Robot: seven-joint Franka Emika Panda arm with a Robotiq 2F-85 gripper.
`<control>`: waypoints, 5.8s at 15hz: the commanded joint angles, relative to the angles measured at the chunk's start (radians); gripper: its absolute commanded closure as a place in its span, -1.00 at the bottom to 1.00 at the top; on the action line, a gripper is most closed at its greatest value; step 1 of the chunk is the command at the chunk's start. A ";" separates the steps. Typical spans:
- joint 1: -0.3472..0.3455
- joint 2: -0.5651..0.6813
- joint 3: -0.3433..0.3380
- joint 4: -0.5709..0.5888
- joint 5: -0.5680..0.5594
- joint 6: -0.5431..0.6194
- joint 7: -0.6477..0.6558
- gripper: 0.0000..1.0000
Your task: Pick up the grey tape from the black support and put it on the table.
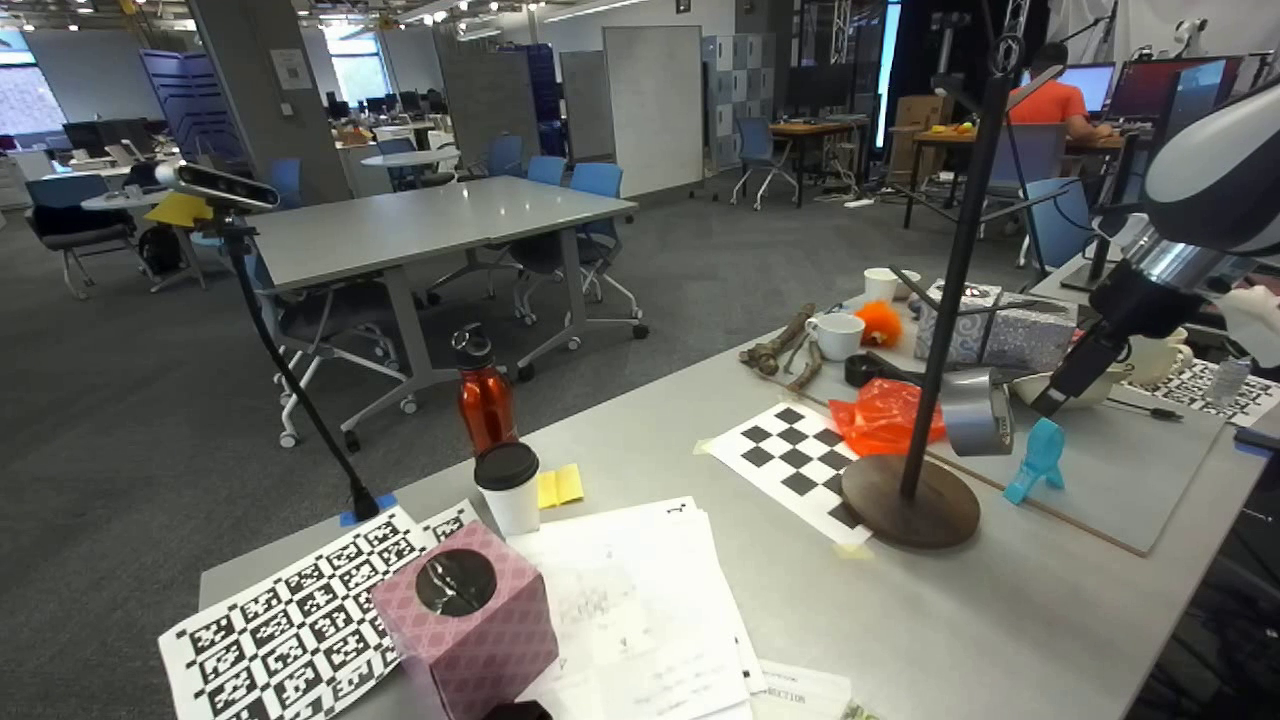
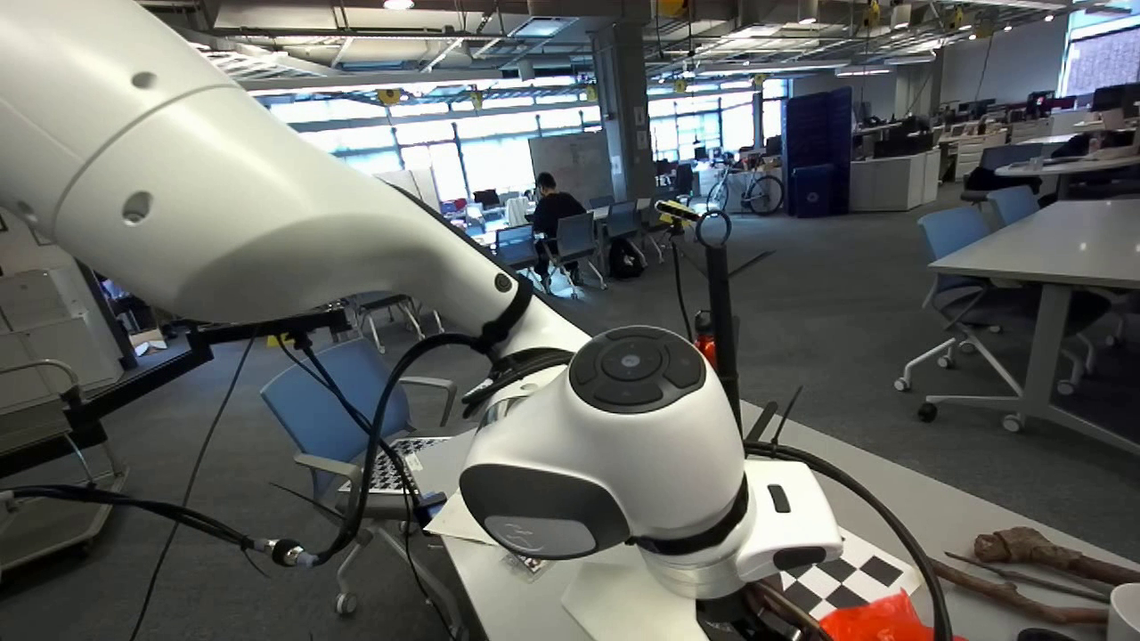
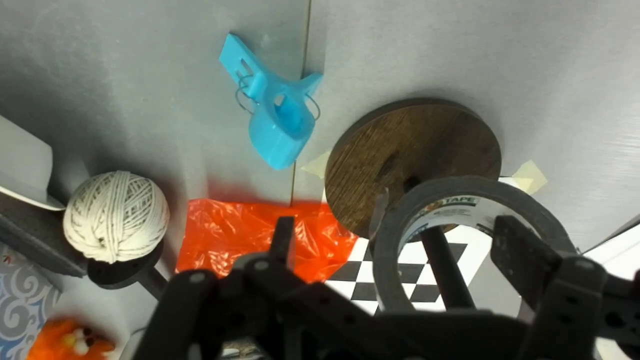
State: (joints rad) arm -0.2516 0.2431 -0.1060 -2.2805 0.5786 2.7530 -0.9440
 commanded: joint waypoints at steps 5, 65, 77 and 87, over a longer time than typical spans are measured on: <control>-0.010 0.057 0.031 0.062 0.029 0.059 -0.023 -1.00; -0.145 0.181 0.100 0.233 0.268 -0.168 -0.547 0.94; -0.089 0.126 0.061 0.176 0.174 -0.141 -0.467 0.91; -0.060 0.081 0.065 0.144 -0.075 -0.082 -0.264 0.91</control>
State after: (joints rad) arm -0.3205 0.3595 -0.0397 -2.1067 0.5636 2.6528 -1.2601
